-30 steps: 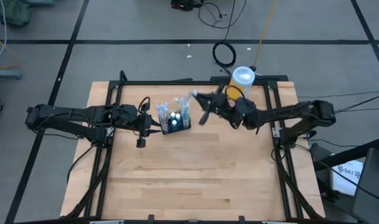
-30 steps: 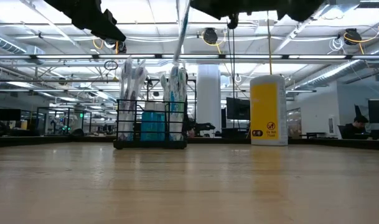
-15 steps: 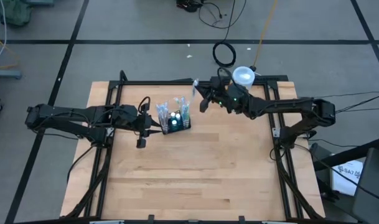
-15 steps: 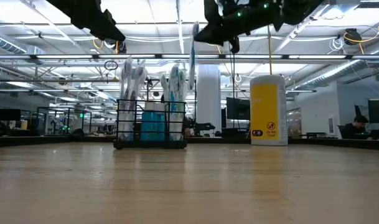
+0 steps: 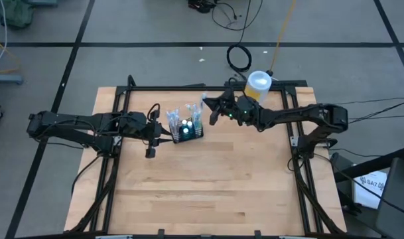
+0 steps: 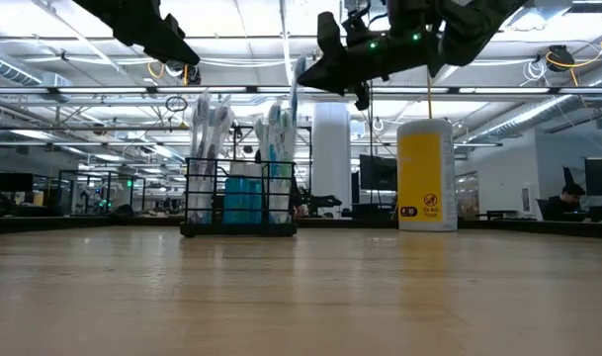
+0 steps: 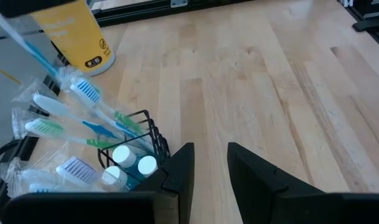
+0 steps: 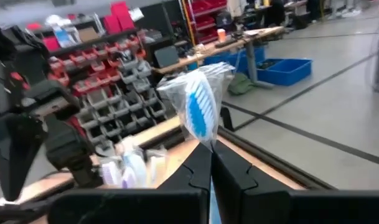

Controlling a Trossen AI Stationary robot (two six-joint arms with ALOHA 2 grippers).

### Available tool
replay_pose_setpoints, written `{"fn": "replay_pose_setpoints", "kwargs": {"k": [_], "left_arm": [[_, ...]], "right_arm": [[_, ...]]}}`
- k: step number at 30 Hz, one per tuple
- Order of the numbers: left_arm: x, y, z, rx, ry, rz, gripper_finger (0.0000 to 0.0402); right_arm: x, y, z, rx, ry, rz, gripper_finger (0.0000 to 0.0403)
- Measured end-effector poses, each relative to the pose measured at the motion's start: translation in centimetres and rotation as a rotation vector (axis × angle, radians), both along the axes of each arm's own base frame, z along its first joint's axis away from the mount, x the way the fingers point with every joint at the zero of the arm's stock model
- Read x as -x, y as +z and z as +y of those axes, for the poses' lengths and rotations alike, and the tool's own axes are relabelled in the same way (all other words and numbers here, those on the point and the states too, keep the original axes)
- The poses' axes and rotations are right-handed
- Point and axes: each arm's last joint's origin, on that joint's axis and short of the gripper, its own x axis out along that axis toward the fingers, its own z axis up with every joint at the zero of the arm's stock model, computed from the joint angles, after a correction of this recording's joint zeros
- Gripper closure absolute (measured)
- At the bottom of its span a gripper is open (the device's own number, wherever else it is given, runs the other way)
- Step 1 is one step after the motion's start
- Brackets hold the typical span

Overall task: Pick & Place toothbrushing station
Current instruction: Put the blue toothbrush into the black mesh organizer

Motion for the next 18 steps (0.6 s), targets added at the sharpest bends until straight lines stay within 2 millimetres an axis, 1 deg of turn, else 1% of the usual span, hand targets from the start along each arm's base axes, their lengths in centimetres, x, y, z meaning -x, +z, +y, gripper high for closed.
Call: {"fn": "replay_pose_setpoints", "kwargs": {"k": [7,11,18], "left_arm": [[0.0,0.0,0.0,-0.012,-0.007,0.000,0.0300],[0.0,0.0,0.0,-0.061,-0.037,-0.003,0.0300],[-0.1,0.1,0.0,-0.064,-0.039,-0.013,0.0300]], "right_arm": [[-1.1,-1.6,-0.2,-0.033,0.032,-0.033,0.0403],[-1.4,-2.3,-0.3,-0.048,0.030,-0.005,0.0403],[-1.7,-3.7,-0.3,-0.088,0.028,0.051,0.0403]]}}
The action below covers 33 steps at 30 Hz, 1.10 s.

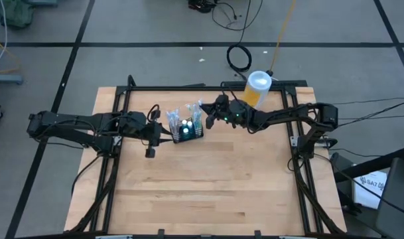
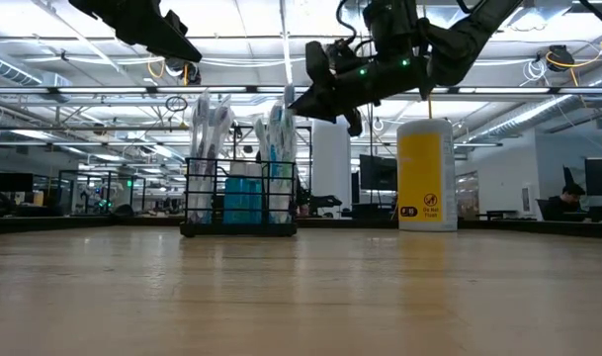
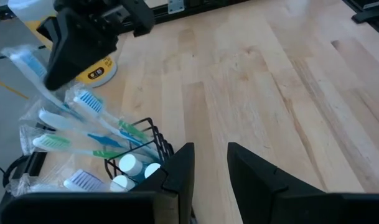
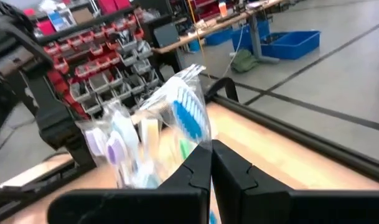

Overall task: Pick & Place toothbrushing station
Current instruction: Put the blue toothbrush into the black mesh organizer

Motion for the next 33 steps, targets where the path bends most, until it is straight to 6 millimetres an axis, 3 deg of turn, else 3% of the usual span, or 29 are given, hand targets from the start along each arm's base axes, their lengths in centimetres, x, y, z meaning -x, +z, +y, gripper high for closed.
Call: {"fn": "replay_pose_setpoints", "kwargs": {"k": [3,9,18,24,33], "left_arm": [[0.0,0.0,0.0,0.000,0.000,0.000,0.0300],[0.0,0.0,0.0,0.002,0.001,0.001,0.0300],[0.0,0.0,0.0,0.007,0.005,0.000,0.0300],[0.0,0.0,0.0,0.008,0.005,0.001,0.0300],[0.0,0.0,0.0,0.008,0.005,0.001,0.0300]], "right_arm": [[0.0,0.1,0.0,0.004,0.000,-0.010,0.0403],[0.5,2.6,0.3,0.002,0.095,-0.150,0.0403],[0.4,2.3,0.4,-0.072,0.146,-0.155,0.0403],[0.8,3.7,0.4,-0.073,0.182,-0.252,0.0403],[0.8,1.9,0.0,-0.238,0.166,-0.123,0.0403]]}}
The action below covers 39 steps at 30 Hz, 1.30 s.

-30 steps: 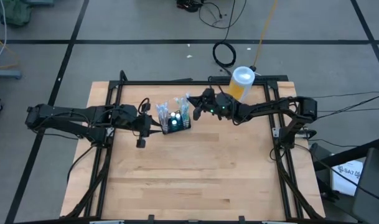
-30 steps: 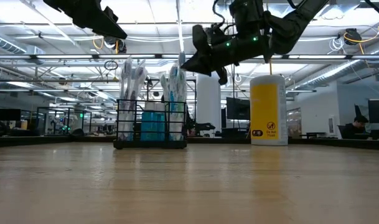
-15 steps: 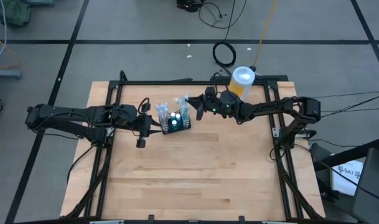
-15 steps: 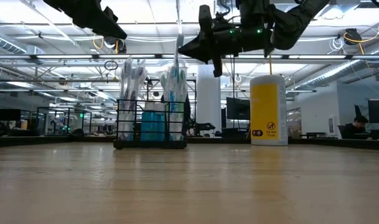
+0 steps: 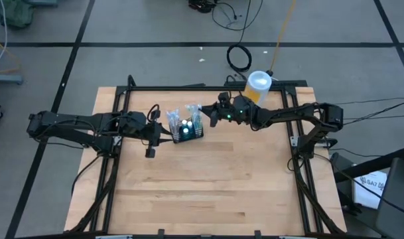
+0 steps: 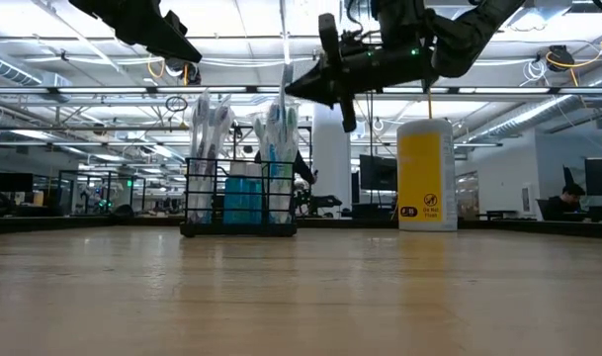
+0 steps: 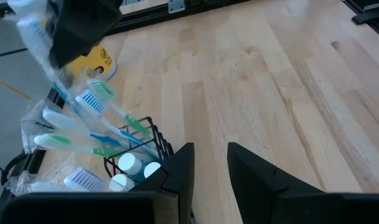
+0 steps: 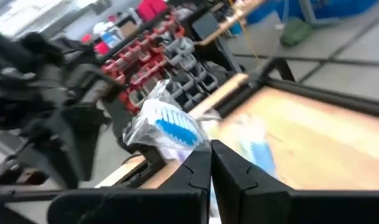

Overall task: Pick & Place toothbrushing station
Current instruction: Put the blue toothbrush into the black mesh organizer

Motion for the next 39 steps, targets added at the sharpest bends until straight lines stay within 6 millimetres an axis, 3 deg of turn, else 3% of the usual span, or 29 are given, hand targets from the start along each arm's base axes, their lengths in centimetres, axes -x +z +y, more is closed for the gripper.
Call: {"fn": "replay_pose_setpoints", "kwargs": {"k": [12,22,39], "left_arm": [[0.0,0.0,0.0,0.004,0.003,0.000,0.0300],[0.0,0.0,0.0,0.001,0.001,0.000,0.0300],[0.0,0.0,0.0,0.003,0.003,-0.001,0.0300]], "right_arm": [[0.4,0.9,-1.3,-0.138,0.073,-0.125,0.0403],[0.5,0.6,-1.6,-0.314,0.134,-0.111,0.0403],[1.1,-1.9,-2.2,-0.245,0.096,0.159,0.0403]]}}
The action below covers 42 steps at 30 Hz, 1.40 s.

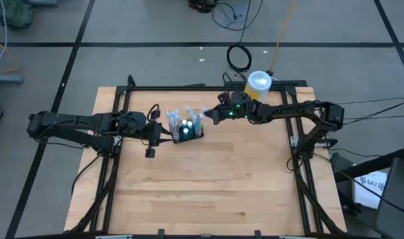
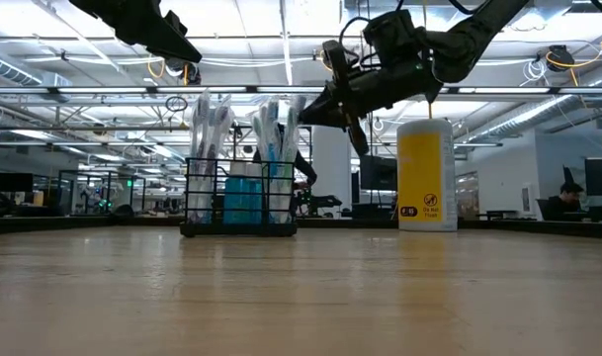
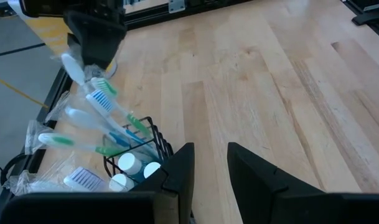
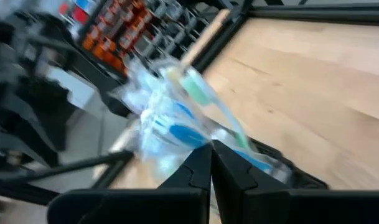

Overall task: Pick & Place toothbrushing station
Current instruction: Put the blue toothbrush into the black mesh organizer, then return to Home Position

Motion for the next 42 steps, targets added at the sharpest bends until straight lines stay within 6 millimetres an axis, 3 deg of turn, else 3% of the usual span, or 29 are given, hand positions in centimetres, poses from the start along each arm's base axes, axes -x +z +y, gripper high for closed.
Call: {"fn": "replay_pose_setpoints", "kwargs": {"k": [10,15,26,30,38,42], "left_arm": [[0.0,0.0,0.0,0.000,0.000,0.000,0.0300],[0.0,0.0,0.0,-0.001,-0.001,0.000,0.0300],[-0.1,0.2,0.0,-0.011,-0.005,-0.024,0.0300],[-0.1,0.3,0.0,-0.003,-0.001,-0.031,0.0300],[-0.1,0.3,0.0,0.001,0.002,-0.031,0.0300],[-0.1,0.3,0.0,0.019,0.012,-0.032,0.0300]], "right_arm": [[0.1,-0.3,0.1,0.175,0.049,0.052,0.0403],[0.1,-0.8,0.2,0.252,-0.018,0.130,0.0403],[0.1,-0.9,0.4,0.321,-0.003,0.150,0.0400],[0.1,-0.9,0.5,0.322,0.018,0.147,0.0374],[0.0,-0.7,0.5,0.335,0.026,0.129,0.0279],[1.0,1.3,0.6,0.349,0.038,0.088,0.0246]]}}
